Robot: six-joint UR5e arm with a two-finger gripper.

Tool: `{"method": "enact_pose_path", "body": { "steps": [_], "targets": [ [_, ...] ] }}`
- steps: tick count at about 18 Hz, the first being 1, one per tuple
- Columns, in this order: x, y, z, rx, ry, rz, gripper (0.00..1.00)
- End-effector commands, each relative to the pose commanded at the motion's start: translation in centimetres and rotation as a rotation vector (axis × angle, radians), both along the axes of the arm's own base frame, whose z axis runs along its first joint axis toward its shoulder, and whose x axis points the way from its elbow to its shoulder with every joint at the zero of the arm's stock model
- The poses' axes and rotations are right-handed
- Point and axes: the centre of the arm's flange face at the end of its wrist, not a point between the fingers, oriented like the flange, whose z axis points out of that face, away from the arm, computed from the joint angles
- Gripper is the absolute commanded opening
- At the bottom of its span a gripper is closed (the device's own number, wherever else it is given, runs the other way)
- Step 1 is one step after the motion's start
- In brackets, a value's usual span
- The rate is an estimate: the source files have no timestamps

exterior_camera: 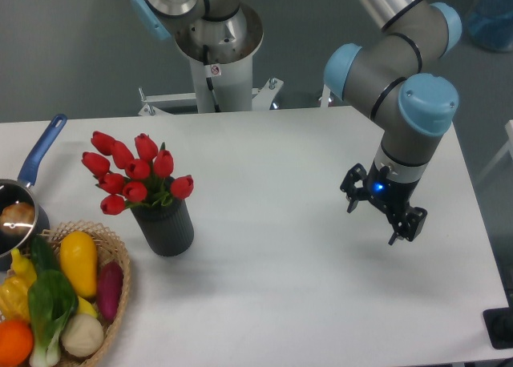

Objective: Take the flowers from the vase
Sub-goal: 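Move the open gripper toward the red tulip stems above the black vase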

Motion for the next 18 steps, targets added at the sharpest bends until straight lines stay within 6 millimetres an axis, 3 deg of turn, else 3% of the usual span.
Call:
{"method": "enact_pose_path", "body": {
  "steps": [4, 6, 9, 14, 18],
  "targets": [
    [0.7, 0.0, -0.1, -0.001, -0.006, -0.003, 1.00],
    [3.8, 0.4, -0.6, -0.005, -0.027, -0.028, 1.00],
    [6.7, 0.2, -1.3, -0.005, -0.062, -0.039, 1.00],
    [10.9, -1.3, 0.7, 0.182, -0.153, -0.041, 1.00],
    [12.4, -1.4, 2.4, 0.273, -0.193, -0.030, 1.00]
  ]
}}
